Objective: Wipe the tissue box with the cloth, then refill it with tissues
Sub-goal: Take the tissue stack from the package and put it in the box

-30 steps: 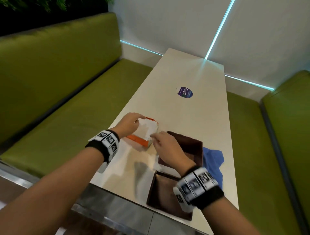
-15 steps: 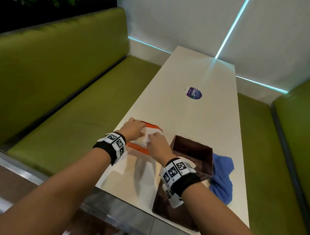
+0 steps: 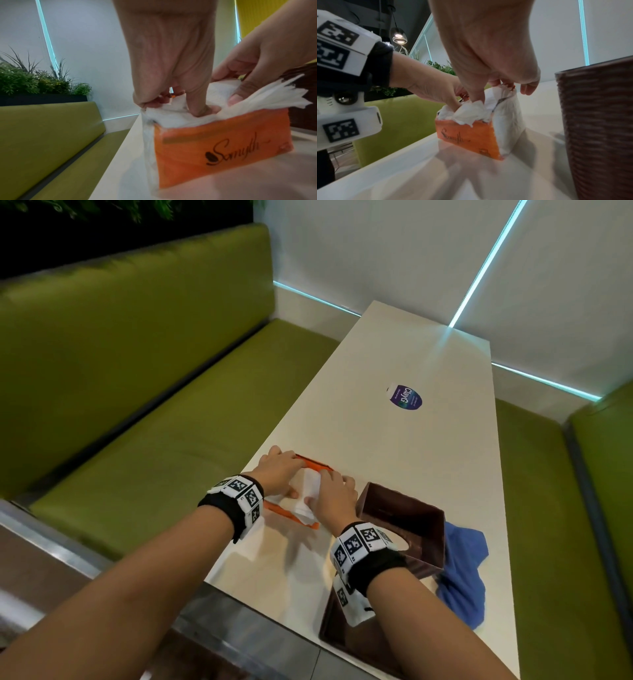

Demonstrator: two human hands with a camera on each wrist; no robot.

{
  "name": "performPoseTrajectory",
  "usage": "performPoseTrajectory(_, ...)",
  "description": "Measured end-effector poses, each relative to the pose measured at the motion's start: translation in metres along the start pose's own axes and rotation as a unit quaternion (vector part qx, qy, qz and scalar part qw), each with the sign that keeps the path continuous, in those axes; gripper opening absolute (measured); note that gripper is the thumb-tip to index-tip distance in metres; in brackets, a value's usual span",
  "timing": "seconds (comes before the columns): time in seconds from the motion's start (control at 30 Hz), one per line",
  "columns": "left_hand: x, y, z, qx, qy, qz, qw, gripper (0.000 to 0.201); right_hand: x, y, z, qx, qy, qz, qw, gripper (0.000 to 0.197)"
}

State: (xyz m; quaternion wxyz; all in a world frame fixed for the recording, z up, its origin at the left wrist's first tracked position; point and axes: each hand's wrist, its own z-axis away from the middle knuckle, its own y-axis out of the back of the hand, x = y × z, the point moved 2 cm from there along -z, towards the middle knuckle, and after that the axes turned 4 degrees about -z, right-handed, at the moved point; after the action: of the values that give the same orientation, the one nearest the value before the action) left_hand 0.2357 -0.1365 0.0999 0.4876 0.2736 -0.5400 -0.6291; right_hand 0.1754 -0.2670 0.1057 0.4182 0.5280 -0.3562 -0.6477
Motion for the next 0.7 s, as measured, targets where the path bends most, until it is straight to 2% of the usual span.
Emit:
performPoseTrajectory(0.13, 0.001, -0.001, 0.005, 0.026, -0.005, 0.002, 1.0, 0.066, -0.002, 0.004, -0.001, 0.007, -0.015, 0.007, 1.0, 0.055)
performPoseTrajectory(0.33, 0.002, 0.0, 0.009, 0.033, -0.009, 0.023, 0.999, 0.043, 0.002, 0.006, -0.003, 0.003, -0.027, 0.011, 1.0, 0.053)
performPoseTrajectory(0.43, 0.003, 0.001, 0.01, 0.035, -0.015, 0.018, 0.999, 0.048, 0.001, 0.005, 0.0, 0.022, -0.019, 0.017, 0.999, 0.047)
performPoseTrajectory(0.57, 0.002, 0.004, 0.011, 0.034, -0.022, 0.012, 0.999, 0.058, -0.004, 0.005, 0.008, 0.081, 0.023, 0.029, 0.996, 0.039)
performPoseTrajectory(0.7, -0.002, 0.011, 0.014, 0.008, -0.02, -0.01, 1.0, 0.054, -0.006, 0.007, 0.014, 0.1, 0.039, 0.032, 0.994, 0.039)
